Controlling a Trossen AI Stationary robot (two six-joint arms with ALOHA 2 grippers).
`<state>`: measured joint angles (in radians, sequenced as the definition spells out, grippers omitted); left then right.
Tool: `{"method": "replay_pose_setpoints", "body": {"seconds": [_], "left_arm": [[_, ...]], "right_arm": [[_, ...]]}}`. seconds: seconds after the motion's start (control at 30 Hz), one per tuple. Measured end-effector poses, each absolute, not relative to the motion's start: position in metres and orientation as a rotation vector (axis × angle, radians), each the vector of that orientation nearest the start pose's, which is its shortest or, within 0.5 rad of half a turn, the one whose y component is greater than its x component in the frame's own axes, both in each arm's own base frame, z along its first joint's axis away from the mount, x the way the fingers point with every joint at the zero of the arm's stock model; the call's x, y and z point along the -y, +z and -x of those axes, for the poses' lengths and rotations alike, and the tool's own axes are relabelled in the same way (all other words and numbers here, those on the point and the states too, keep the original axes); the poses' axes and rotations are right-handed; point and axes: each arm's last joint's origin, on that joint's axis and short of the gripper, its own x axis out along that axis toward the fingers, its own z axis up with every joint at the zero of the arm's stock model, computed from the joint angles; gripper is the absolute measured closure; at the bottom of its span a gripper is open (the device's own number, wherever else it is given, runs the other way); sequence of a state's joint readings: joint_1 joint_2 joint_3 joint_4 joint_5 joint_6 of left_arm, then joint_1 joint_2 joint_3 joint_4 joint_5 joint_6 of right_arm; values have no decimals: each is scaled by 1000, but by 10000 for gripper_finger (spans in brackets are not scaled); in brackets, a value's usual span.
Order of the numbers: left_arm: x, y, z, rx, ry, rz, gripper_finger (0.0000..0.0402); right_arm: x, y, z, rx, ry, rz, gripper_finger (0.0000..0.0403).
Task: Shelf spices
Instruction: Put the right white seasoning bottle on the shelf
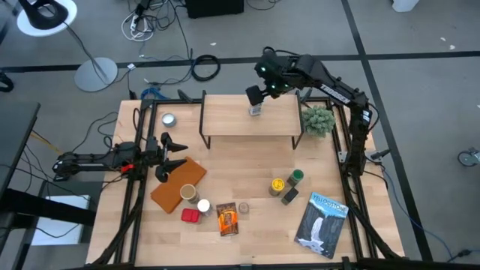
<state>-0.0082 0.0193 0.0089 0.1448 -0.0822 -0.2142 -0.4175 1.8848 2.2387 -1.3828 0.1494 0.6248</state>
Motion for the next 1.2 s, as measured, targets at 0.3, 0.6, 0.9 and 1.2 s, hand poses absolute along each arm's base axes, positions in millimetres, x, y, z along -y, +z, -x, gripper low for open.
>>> {"method": "replay_pose_setpoints", "body": {"seconds": [0.3,0.6,0.9,1.2], "left_arm": [[-2,179,-97,142,60,220,124],[-2,181,-97,166,57,221,124],[-2,181,-97,164,57,221,124],[-2,181,-97,163,57,221,124]], "right_arm": [[65,424,-302,-841,-1076,-251,46],[-26,352,-250,-787,-1090,-196,45],[-99,267,-208,-438,-689,-344,44],[-56,295,-242,-277,-598,-40,44]]}}
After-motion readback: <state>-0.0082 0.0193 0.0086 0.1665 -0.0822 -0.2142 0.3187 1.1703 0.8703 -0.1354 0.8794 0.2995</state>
